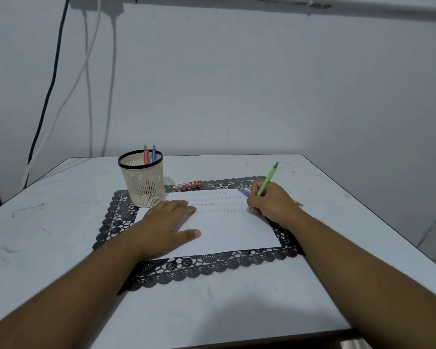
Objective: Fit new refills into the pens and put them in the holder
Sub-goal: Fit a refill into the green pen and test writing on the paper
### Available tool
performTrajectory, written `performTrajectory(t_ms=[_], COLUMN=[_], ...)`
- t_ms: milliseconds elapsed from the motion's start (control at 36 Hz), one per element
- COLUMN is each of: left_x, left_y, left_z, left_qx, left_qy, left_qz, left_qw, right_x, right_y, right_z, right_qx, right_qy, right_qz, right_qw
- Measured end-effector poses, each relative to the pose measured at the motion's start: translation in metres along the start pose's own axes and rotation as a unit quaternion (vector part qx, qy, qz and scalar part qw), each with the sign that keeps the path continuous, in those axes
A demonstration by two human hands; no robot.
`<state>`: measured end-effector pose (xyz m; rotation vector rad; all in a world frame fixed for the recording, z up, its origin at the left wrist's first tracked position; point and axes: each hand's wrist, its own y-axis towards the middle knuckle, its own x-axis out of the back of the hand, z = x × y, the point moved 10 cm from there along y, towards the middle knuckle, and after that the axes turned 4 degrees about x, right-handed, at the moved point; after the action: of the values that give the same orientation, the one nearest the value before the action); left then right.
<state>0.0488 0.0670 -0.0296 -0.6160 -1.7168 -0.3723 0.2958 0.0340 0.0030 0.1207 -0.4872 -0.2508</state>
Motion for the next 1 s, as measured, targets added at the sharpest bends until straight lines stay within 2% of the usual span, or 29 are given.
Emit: performTrajectory(t_ms=[167, 333, 500, 722, 806, 889, 944, 1000], left_x=[-0.001, -0.002, -0.003, -0.001, 0.007, 0.029, 0.053, 0.08], left_y=[0.004, 0.006, 0.007, 0.007, 0.005, -0.001, -0.01, -0.025], left_z=[0.005, 0.006, 0.005, 0.002, -0.004, -0.005, -0.006, -0.005], left_qx=[-0.006, -0.009, -0.01, -0.011, -0.028, -0.051, -0.08, -0.106], left_qy=[-0.009, -0.006, 0.001, 0.009, 0.023, -0.021, -0.069, -0.122], left_qz=[-0.009, -0.013, -0.014, -0.023, -0.06, -0.154, -0.251, -0.36], left_qw=[1.0, 1.0, 1.0, 1.0, 0.998, 0.987, 0.962, 0.919], right_x=[-0.003, 0.002, -0.005, 0.031, 0.038, 0.038, 0.038, 0.038], right_y=[0.002, 0.005, -0.002, 0.003, 0.007, 0.007, 0.005, 0.004], right_z=[-0.004, -0.003, -0.002, -0.005, -0.01, -0.015, -0.017, -0.013], right_qx=[-0.012, 0.001, -0.007, -0.02, -0.047, -0.094, -0.124, -0.144], right_qy=[0.031, -0.003, 0.006, 0.154, 0.208, 0.223, 0.24, 0.237], right_qz=[-0.006, -0.018, 0.012, -0.091, -0.133, -0.157, -0.169, -0.175], right_qw=[0.999, 1.0, 1.0, 0.984, 0.968, 0.958, 0.948, 0.945])
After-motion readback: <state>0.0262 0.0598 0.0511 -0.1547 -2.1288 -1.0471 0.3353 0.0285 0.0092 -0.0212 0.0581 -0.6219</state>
